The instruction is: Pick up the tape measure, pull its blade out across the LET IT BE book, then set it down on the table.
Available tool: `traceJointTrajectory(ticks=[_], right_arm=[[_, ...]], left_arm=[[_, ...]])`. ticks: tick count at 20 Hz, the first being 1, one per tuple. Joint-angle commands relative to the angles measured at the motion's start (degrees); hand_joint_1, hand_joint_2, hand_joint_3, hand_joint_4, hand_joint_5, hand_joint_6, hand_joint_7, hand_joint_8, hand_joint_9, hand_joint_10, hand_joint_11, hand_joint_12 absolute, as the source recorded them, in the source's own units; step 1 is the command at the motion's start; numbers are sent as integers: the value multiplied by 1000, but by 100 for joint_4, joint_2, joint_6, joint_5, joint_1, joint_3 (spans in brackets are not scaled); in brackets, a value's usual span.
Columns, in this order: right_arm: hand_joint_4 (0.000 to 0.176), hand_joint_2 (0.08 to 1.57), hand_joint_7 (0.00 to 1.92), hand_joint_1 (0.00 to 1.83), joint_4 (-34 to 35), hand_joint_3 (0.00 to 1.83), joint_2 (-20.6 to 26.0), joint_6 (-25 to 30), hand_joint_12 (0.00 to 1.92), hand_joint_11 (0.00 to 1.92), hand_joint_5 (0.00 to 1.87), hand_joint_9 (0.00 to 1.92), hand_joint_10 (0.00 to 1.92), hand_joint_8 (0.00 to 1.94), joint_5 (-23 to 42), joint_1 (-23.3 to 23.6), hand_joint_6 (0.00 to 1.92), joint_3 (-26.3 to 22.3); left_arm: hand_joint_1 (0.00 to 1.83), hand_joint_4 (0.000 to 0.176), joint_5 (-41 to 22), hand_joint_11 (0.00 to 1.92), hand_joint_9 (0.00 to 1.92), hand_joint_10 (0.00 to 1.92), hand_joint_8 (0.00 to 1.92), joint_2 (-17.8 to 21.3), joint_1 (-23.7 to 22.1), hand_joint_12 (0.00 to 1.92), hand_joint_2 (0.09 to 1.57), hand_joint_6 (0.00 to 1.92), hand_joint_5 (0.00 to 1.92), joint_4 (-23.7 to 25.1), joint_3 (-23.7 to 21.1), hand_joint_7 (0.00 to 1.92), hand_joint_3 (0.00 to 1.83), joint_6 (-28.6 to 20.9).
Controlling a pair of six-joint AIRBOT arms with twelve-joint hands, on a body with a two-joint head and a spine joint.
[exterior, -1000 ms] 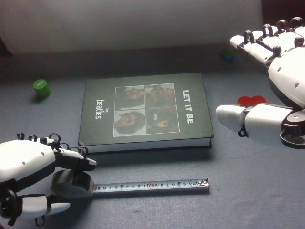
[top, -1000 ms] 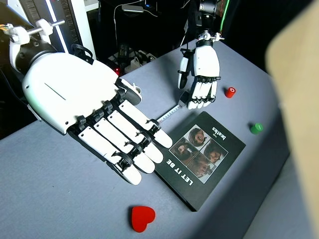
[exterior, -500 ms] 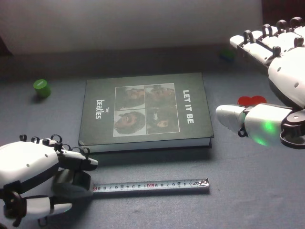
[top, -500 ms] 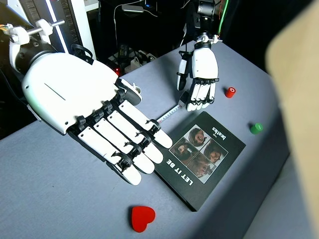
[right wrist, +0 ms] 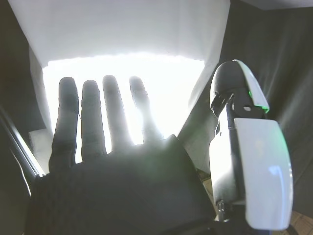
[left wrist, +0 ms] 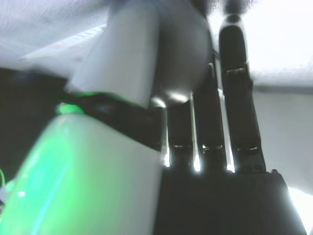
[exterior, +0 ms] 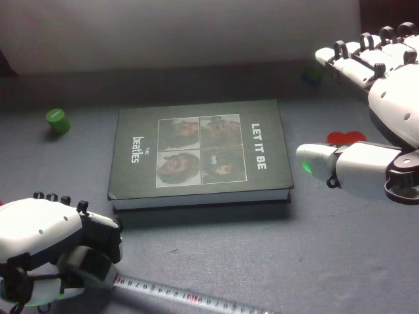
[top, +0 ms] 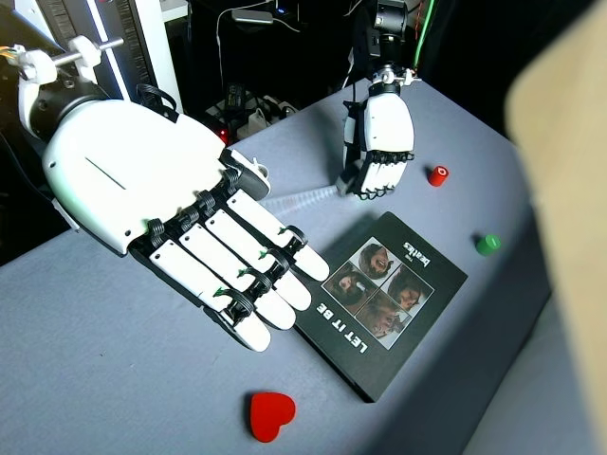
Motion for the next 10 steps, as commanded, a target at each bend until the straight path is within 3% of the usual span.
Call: traceJointTrajectory(ticks=[1, 5, 10], right_arm=[[47, 1148, 31, 39, -511, 0, 13, 39, 412, 0, 0, 32, 1, 1, -225, 22, 0, -6], [47, 1148, 28, 40, -522, 0, 13, 40, 372, 0, 0, 33, 1, 0, -220, 20, 0, -7], [47, 1150, 29, 39, -695, 1, 8, 33, 390, 0, 0, 33, 0, 0, -144, 30, 0, -22]], left_arm=[[1364, 0, -569, 940, 884, 1370, 1276, -32, -24, 1186, 1161, 852, 895, 57, -13, 804, 0, -9], [1365, 0, -563, 942, 892, 1361, 1269, 38, -141, 1181, 1158, 849, 890, 151, -38, 813, 0, -161], [1366, 0, -50, 894, 887, 1362, 1238, 368, -743, 1167, 1159, 885, 861, -47, -269, 841, 0, -43]])
